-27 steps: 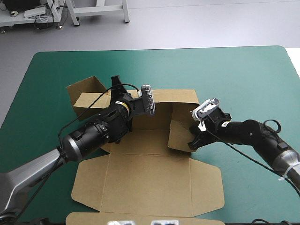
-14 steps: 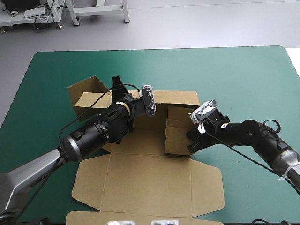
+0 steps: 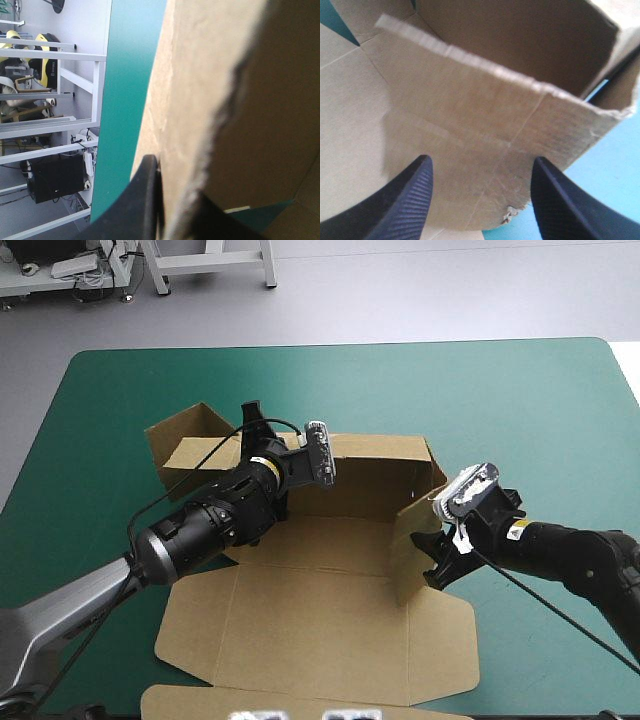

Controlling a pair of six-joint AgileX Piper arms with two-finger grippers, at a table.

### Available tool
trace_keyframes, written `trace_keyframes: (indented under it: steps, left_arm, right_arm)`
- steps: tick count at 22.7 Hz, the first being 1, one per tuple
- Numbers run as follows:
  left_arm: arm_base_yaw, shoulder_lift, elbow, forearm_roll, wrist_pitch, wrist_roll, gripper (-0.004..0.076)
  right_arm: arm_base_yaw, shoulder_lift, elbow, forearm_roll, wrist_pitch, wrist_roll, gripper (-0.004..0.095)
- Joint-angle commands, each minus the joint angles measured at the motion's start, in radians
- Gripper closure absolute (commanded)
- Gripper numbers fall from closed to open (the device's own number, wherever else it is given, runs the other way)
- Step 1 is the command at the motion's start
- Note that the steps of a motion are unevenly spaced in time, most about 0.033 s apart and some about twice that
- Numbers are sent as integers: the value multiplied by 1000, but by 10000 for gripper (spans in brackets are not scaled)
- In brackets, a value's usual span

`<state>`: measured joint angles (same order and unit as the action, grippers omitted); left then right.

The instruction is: Fold the box

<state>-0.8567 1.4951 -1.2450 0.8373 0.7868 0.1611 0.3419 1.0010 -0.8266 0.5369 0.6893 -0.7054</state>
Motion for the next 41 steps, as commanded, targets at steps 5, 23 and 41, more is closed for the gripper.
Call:
trace_keyframes:
  steps: [5,23,41]
  left_arm:
    - [-8,-24,-14,-5,3,-42,732]
    - [-8,-24,-14,94,18,-252,732]
    - [-8,-24,-14,74,58,-250,732]
  right_arm:
    - [3,-49,-32,-58,-42,148,368]
    - [3,81,-421,-558,-155,737,916]
    - [-210,768,-1025,-281,560,641,925]
